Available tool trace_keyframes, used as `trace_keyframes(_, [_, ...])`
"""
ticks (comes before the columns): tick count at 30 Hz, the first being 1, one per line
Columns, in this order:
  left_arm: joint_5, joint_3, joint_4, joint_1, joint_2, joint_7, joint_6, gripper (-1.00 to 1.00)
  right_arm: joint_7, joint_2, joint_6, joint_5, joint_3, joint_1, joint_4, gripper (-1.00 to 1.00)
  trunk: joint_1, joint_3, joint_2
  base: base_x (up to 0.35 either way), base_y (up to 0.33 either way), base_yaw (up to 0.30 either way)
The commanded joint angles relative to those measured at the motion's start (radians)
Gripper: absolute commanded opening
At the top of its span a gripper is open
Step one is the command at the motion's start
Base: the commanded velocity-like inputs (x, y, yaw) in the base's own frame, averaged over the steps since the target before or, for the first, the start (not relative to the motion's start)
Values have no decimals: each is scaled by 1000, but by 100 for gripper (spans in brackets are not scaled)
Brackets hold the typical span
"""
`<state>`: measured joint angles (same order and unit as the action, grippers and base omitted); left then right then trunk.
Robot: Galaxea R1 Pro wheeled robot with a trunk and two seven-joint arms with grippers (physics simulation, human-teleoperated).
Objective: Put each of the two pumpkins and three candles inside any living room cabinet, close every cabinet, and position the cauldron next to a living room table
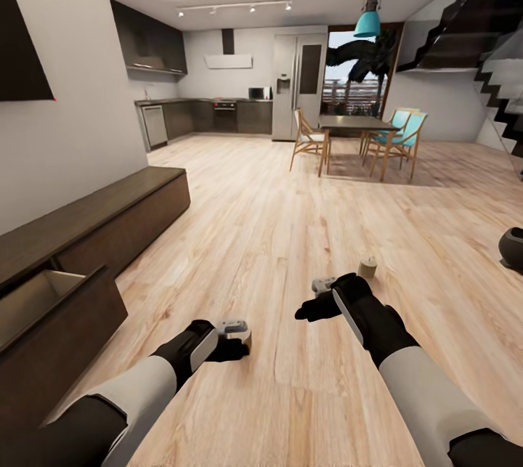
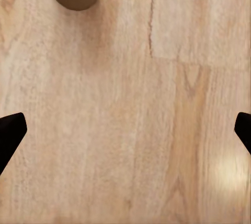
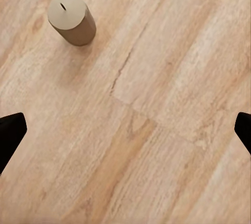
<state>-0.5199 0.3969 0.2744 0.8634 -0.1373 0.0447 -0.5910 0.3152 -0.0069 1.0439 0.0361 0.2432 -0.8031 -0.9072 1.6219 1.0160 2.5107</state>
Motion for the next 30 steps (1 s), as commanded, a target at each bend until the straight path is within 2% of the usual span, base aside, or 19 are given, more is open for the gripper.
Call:
trace_keyframes(1, [-9, 7, 1, 0, 1, 5, -3, 100, 4, -1, 3, 4, 2, -1, -1, 100, 0, 5, 1, 0, 0, 0])
trace_keyframes(7, [-7, 9, 4, 1, 2, 20, 0, 100, 4, -1, 3, 4, 2, -1, -1, 100, 2, 24, 2, 0, 0, 0])
trace_keyframes(8, [-7, 13, 5, 0, -1, 109, 0, 100, 4, -1, 3, 4, 2, -1, -1, 100, 2, 24, 2, 0, 0, 0])
trace_keyframes(9, [-7, 14, 5, 0, -2, 136, 0, 100, 4, -1, 3, 4, 2, -1, -1, 100, 2, 24, 2, 0, 0, 0])
trace_keyframes(13, [-9, 15, 6, 0, -5, 178, 0, 100, 3, -1, 3, 4, 2, -1, -1, 100, 2, 24, 2, 5, 2, 0])
trace_keyframes(18, [-9, 15, 6, 0, -4, 184, 0, 100, 3, -1, 3, 5, 2, -1, -1, 100, 2, 24, 2, 184, 51, 0])
trace_keyframes(30, [-9, 14, 5, 0, -4, 184, 0, 100, 3, -1, 3, 5, 2, -1, -1, 100, 2, 24, 2, 322, 26, 0])
